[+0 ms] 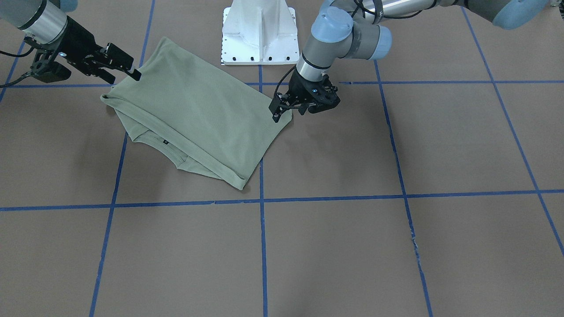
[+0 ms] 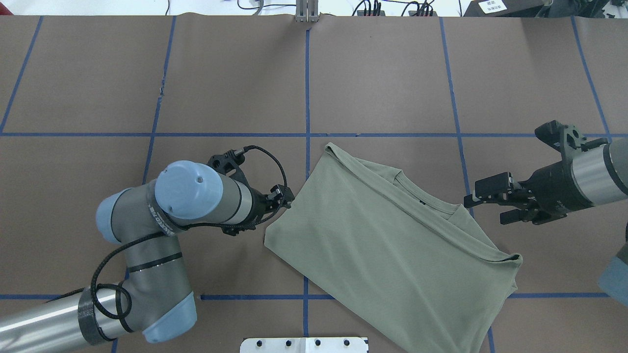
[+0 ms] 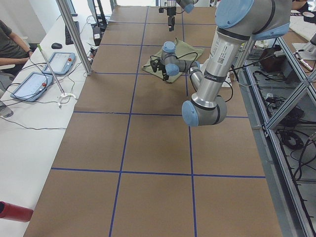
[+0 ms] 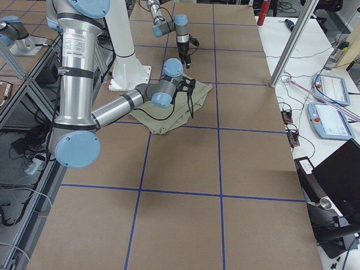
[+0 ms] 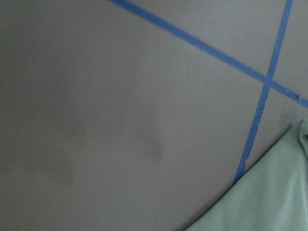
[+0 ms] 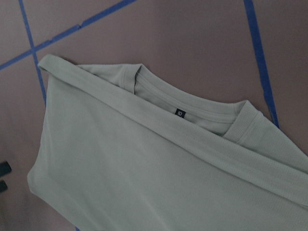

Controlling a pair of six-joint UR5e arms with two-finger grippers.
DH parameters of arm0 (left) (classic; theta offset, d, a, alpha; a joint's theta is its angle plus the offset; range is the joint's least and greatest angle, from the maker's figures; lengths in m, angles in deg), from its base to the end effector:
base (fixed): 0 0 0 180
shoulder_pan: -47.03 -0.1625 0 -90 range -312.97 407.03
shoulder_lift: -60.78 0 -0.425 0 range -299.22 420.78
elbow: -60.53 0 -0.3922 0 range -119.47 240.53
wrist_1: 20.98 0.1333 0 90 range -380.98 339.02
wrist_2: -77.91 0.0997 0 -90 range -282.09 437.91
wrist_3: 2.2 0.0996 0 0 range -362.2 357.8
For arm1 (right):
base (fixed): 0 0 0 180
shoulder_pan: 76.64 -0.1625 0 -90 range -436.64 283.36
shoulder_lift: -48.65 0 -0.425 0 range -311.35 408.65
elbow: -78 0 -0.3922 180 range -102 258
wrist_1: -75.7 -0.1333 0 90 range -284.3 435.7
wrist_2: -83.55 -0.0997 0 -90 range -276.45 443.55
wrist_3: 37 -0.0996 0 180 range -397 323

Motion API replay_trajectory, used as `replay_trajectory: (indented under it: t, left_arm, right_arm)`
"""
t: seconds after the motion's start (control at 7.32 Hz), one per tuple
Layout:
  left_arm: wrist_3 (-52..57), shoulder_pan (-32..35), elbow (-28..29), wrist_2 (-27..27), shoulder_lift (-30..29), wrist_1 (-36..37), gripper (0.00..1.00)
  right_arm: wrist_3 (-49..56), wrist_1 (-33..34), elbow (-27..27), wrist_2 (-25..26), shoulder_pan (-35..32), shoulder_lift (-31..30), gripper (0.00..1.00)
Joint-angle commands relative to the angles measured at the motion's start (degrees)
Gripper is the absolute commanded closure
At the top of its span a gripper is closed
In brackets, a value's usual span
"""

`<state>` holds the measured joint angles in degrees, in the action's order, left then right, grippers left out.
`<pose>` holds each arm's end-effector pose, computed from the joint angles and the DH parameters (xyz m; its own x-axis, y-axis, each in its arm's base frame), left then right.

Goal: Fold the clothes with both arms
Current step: 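Release the shirt with the right gripper while the left gripper grasps its corner, then drag the shirt corner with the left gripper away from the robot, straightening it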

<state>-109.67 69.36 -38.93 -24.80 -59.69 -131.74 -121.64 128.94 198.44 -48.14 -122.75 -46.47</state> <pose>0.5587 -0.3499 0.2377 0.3739 -0.4702 -0.7994 0.3202 0.8744 -0.3645 -0.2491 -0.3557 0.3648 0.3354 0.2480 0.9088 -0.0998 0.9686 -0.2275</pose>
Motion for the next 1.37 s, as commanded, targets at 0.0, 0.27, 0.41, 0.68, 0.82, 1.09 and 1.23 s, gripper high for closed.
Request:
replay_trajectory:
  t: [0.0, 0.27, 0.41, 0.68, 0.82, 1.09, 1.23]
  left_arm:
    - [-5.1, -2.1, 1.3, 1.1, -1.1, 1.2, 0.05]
    - [-5.3, -2.1, 2.5, 2.3, -1.5, 1.5, 0.08]
    - [-5.3, -2.0, 2.5, 2.4, -1.4, 1.5, 0.10]
    - [-6.3, -2.1, 3.2, 2.4, -1.5, 1.6, 0.10]
    - [-6.9, -2.3, 3.9, 2.4, -1.6, 1.6, 0.11]
    - [-7.0, -2.3, 3.9, 2.4, -2.2, 1.6, 0.25]
    - [-7.0, -2.4, 3.9, 2.4, -2.2, 1.6, 0.38]
  right_arm:
    - [0.0, -0.1, -0.6, 0.2, -1.4, 0.4, 0.00]
    - [-0.1, 0.0, -0.9, 0.2, -1.8, 0.4, 0.00]
    - [-0.1, 0.0, -1.0, 0.2, -2.0, 0.4, 0.00]
    - [0.0, 0.0, -1.0, 0.1, -2.0, 0.4, 0.00]
    - [0.0, 0.0, -1.0, 0.1, -2.0, 0.4, 0.00]
    - [0.0, 0.0, -1.0, -0.1, -2.1, 0.3, 0.00]
    - [-0.1, 0.0, -1.0, -0.2, -2.3, 0.3, 0.00]
